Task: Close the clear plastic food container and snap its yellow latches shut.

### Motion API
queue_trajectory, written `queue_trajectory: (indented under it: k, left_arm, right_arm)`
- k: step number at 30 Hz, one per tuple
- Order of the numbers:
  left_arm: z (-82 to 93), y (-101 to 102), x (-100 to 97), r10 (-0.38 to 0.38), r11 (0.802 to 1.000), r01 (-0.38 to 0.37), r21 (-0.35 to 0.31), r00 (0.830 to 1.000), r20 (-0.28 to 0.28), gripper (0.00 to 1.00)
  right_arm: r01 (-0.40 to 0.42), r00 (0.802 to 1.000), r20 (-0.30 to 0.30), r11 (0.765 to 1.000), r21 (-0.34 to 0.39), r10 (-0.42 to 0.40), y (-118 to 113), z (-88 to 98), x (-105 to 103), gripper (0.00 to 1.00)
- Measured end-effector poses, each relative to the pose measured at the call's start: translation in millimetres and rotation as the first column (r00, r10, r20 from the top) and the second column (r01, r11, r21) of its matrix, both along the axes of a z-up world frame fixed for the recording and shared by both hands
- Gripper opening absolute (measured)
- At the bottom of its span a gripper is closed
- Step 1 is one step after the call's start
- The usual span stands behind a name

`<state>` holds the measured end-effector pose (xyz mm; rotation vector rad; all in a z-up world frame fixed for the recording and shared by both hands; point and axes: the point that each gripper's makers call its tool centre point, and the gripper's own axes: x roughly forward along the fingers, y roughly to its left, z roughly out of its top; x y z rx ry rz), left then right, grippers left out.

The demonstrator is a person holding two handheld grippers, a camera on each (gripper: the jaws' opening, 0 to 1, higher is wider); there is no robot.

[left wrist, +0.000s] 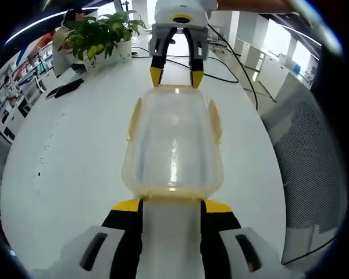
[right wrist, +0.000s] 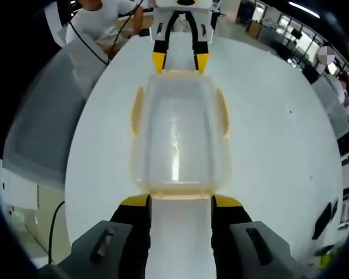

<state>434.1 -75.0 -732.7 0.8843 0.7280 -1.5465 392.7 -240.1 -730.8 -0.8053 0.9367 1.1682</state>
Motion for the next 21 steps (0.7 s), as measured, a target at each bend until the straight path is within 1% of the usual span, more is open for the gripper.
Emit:
queue_trajectory:
  k: [1,2,4,6,9,18,21]
  left_arm:
    - [-3.6,5,-3.0,-0.015,1.0,0.016,0.026,1.0,-0.003,0.25]
    - [-4.9,6,-5.0,-0.018,0.999,0.018,0.028,1.0,-0.004,0.25]
    - [-6.8,9,-6.9,-0.006,1.0,0.006,0.026,1.0,-0.007,0.29]
    - [-7.6,11,-8.4,0.012,1.0,-0.012,0.022,1.0,-0.019,0.3]
    - [-7.8,15,-9.3,0.02,1.0,-0.019,0.022,1.0,-0.018,0.3]
    - [0.6,22,-7.7,0.06,0.998,-0.06,-0.003,0.998,-0.012,0.31]
    - [5.2,23,-7.0,0.086,0.996,-0.086,-0.01,0.996,-0.012,0.31]
  right_arm:
    - [0.002,1.0,0.0,1.0,-0.001,-0.002,0,-0.2,0,0.37]
    - [0.007,1.0,0.001,1.0,-0.003,-0.007,-1,-0.6,0,0.37]
    - [0.018,1.0,0.001,1.0,0.005,-0.018,0,-0.7,-1,0.37]
    - [0.027,1.0,0.003,1.0,0.01,-0.027,0,-0.2,-1,0.37]
    - [0.037,0.999,0.002,0.999,0.012,-0.037,-2,0.1,-1,0.37]
    - [0.072,0.997,0.016,0.997,0.033,-0.072,-1,8.8,-2,0.37]
    - [0.104,0.994,0.015,0.994,0.04,-0.104,-1,11.9,-4,0.37]
